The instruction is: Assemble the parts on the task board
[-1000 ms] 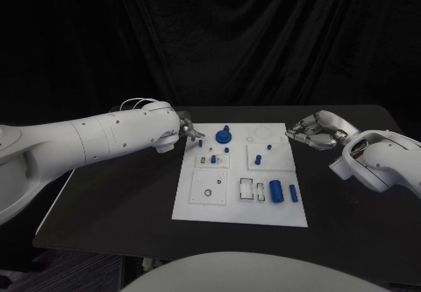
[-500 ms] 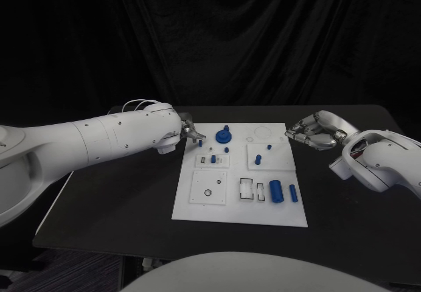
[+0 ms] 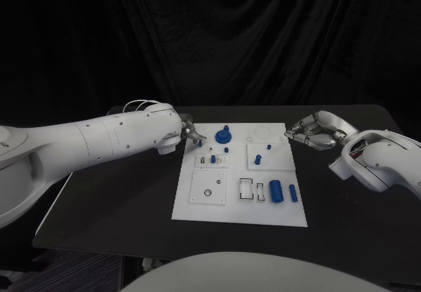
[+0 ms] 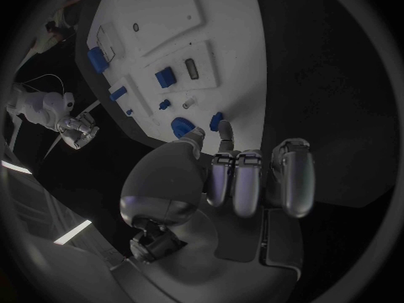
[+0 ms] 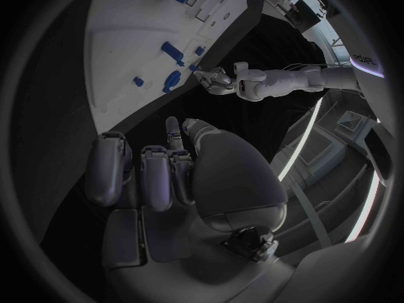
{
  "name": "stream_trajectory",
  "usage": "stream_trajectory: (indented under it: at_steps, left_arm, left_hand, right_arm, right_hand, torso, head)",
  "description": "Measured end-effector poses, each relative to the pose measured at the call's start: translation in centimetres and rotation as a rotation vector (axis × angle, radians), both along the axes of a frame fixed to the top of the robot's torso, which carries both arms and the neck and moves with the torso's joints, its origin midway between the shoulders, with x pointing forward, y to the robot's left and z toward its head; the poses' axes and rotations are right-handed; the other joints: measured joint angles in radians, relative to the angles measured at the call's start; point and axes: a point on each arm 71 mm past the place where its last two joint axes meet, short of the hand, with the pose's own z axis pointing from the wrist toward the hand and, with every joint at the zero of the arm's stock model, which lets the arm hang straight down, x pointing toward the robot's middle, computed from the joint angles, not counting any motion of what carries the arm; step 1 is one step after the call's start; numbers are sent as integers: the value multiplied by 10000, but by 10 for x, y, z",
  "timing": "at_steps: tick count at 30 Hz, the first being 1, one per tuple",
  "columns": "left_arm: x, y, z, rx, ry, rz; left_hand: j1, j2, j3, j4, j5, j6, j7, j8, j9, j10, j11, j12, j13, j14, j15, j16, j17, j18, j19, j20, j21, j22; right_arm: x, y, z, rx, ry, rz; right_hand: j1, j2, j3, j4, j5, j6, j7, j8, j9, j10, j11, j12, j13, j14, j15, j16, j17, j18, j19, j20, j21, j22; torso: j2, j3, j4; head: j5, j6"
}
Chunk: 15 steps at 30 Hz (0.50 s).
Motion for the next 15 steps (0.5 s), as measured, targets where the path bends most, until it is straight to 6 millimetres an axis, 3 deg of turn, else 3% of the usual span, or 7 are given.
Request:
stream_trajectory:
  at_steps: [15]
  left_arm:
    - [2, 1, -2, 0, 76, -78]
  left_hand:
    - [51, 51, 0, 0, 68, 0, 0, -38, -25, 0, 0, 0, 0, 0, 0, 0, 0, 0, -35, 35, -40, -1]
  right_arm:
    - [0, 0, 0, -7, 35, 23]
  right_hand:
    - [0, 0, 27, -27, 0, 0, 0, 0, 0, 0, 0, 0, 0, 0, 0, 0, 0, 0, 0, 0, 0, 0]
  torso:
    - [-5, 1, -2]
  head:
    - [-8, 0]
